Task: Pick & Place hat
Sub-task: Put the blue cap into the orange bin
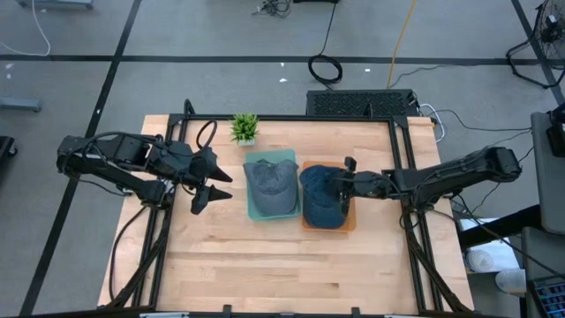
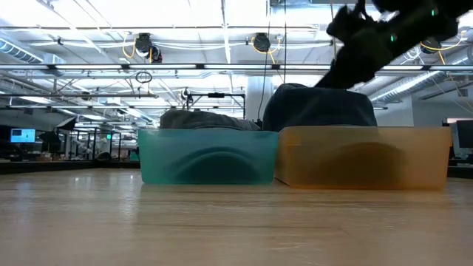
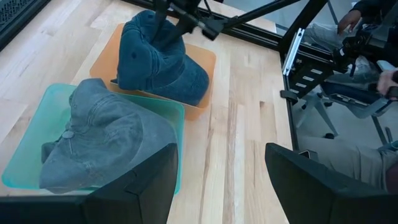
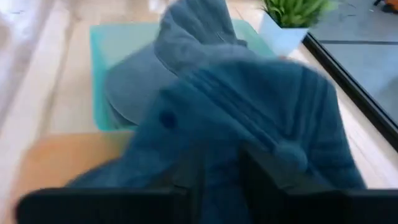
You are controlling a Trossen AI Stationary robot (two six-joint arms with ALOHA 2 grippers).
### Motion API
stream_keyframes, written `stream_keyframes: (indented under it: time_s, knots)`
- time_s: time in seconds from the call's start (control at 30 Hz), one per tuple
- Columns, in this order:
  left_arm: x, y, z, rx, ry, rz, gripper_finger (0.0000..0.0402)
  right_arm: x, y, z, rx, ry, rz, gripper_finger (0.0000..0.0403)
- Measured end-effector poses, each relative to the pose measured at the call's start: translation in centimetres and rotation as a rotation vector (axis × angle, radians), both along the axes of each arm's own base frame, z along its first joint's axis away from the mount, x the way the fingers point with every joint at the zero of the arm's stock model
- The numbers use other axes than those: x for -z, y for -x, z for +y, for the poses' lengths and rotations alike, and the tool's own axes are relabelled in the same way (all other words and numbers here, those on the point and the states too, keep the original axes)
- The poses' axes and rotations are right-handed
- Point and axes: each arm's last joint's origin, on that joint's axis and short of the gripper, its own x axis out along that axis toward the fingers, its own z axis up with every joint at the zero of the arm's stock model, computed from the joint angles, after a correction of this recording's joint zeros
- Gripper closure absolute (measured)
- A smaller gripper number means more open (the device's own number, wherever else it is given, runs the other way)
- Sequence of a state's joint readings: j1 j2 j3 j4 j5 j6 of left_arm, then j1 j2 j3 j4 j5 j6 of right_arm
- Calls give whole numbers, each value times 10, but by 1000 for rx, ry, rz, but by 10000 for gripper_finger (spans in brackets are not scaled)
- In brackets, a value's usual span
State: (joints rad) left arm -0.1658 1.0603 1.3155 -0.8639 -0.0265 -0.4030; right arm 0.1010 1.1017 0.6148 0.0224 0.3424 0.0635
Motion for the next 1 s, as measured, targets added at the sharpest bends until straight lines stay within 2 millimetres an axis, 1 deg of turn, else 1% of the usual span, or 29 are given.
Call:
stream_keyframes:
  time_s: [0.13, 0.23, 0.37, 0.43, 0.57, 0.8, 0.93, 1.0]
  knots:
    - [0, 0, 0, 2, -3, 0, 151, 23, 8, -13, 48, 11, -16, 366]
    - [0, 0, 0, 2, -4, -1, 151, 39, 16, -23, 93, 9, -15, 396]
    - [0, 0, 0, 2, -4, -1, 151, 51, 20, -31, 83, -27, -63, 396]
    - [0, 0, 0, 2, -5, -1, 151, 56, 20, -33, 76, -52, -54, 398]
    - [0, 0, 0, 2, -5, -1, 151, 69, 14, -36, 51, -87, -8, 401]
    - [0, 0, 1, -14, -17, -4, 151, 87, 3, -37, 62, -128, 44, 402]
    - [0, 0, 1, -19, -19, -4, 151, 93, -4, -38, 51, -159, 104, 403]
    - [0, 0, 1, -21, -15, -3, 151, 91, -7, -38, 32, -147, 105, 403]
